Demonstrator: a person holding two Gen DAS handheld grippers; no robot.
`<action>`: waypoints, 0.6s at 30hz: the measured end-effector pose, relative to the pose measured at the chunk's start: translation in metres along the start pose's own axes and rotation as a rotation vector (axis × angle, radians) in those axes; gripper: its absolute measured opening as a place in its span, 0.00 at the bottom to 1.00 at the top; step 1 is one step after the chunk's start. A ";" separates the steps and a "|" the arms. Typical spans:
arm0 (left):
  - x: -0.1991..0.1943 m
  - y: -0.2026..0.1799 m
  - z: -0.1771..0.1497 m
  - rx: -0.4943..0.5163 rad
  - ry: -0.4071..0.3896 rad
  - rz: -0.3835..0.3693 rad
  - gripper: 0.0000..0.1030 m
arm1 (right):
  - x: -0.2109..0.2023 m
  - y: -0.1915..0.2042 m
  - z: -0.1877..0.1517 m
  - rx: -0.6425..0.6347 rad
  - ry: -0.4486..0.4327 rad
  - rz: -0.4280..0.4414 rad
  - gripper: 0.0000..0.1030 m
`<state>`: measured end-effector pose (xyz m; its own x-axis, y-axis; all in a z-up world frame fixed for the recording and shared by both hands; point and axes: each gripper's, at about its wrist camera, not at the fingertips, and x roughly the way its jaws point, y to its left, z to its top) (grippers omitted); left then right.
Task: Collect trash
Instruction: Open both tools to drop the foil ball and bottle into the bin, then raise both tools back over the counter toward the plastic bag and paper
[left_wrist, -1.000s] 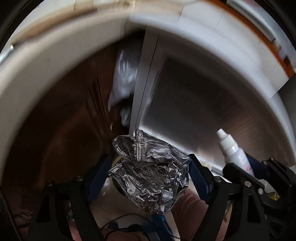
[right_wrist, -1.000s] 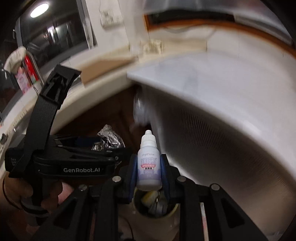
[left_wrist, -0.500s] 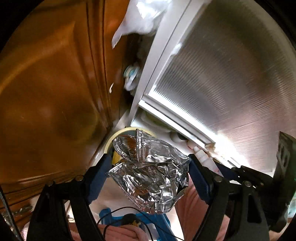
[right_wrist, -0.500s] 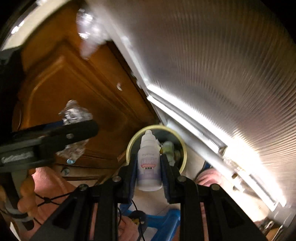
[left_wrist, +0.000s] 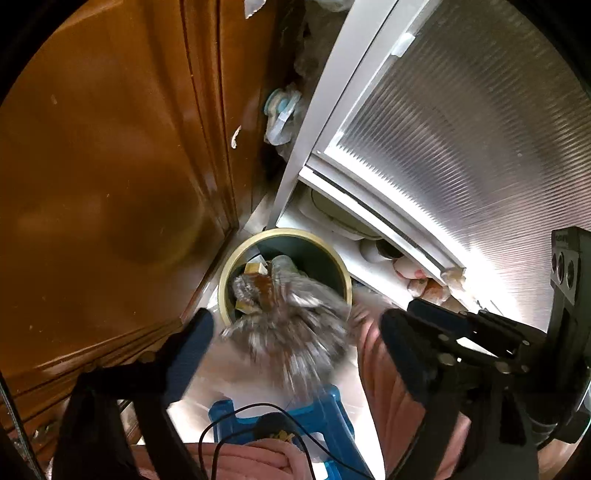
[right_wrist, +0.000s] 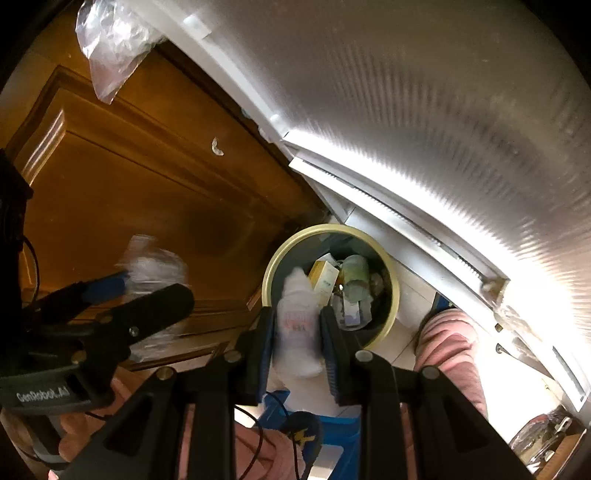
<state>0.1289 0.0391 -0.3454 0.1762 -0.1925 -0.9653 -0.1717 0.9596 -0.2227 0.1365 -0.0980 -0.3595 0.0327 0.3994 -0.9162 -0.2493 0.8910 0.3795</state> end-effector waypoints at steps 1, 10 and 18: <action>0.000 0.001 0.000 0.002 -0.002 0.000 0.95 | 0.000 0.001 0.000 -0.001 0.004 0.000 0.36; -0.004 0.003 -0.004 0.017 -0.007 0.013 0.95 | 0.004 0.005 -0.002 -0.003 0.003 -0.007 0.44; -0.027 -0.003 -0.008 0.046 -0.049 0.027 0.95 | -0.010 0.007 -0.003 -0.001 -0.024 -0.021 0.44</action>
<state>0.1170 0.0399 -0.3198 0.2201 -0.1576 -0.9627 -0.1325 0.9729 -0.1896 0.1315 -0.0967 -0.3484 0.0608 0.3853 -0.9208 -0.2488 0.8992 0.3598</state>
